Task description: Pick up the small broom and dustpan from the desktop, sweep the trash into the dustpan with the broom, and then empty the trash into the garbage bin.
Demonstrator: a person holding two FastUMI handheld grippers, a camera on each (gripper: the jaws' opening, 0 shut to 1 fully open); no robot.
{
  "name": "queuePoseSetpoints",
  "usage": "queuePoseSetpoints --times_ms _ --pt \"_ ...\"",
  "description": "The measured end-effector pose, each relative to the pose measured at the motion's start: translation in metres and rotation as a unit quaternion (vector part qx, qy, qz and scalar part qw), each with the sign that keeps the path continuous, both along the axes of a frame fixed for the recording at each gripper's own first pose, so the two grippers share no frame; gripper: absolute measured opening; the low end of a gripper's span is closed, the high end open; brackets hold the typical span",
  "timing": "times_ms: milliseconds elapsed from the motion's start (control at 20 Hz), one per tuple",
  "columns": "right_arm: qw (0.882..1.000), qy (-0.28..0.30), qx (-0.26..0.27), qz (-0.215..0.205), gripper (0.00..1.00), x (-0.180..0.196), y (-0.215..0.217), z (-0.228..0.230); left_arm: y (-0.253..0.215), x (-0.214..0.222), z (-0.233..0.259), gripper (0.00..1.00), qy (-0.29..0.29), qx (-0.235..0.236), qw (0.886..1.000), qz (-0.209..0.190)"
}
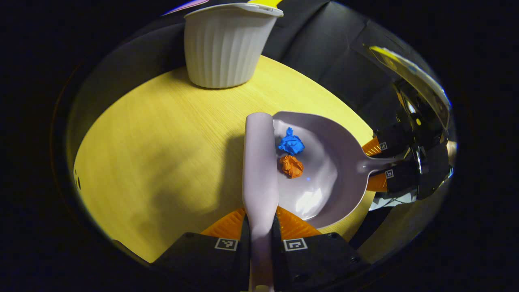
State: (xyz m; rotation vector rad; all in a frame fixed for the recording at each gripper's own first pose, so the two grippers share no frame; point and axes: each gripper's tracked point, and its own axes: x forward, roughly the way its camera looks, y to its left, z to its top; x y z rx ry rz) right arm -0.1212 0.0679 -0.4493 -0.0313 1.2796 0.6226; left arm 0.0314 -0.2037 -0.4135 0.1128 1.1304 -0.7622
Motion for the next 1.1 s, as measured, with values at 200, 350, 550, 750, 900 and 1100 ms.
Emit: queuePoseSetpoints --times_ms 200,350,550,750,900,1100 --pt "0.997 -0.014 0.004 -0.079 0.39 0.008 -0.007 0.018 0.021 -0.008 0.019 0.27 -0.060 0.008 0.997 0.053" --pt "0.992 -0.013 -0.026 -0.127 0.39 0.020 -0.017 0.028 0.028 -0.033 0.000 0.25 -0.094 0.027 0.990 0.106" --pt "0.982 -0.033 -0.045 -0.179 0.39 0.056 -0.037 0.067 0.030 -0.075 -0.056 0.26 -0.078 0.040 0.984 0.156" --pt "0.970 -0.025 -0.090 -0.225 0.39 0.105 -0.079 0.099 0.055 -0.105 -0.102 0.27 -0.055 0.056 0.980 0.185" --pt "0.963 -0.038 -0.100 -0.249 0.39 0.143 -0.105 0.127 0.075 -0.125 -0.101 0.27 -0.044 0.053 0.978 0.199" --pt "0.959 -0.043 -0.141 -0.241 0.39 0.196 -0.143 0.133 0.090 -0.136 -0.102 0.27 -0.045 0.053 0.975 0.211"
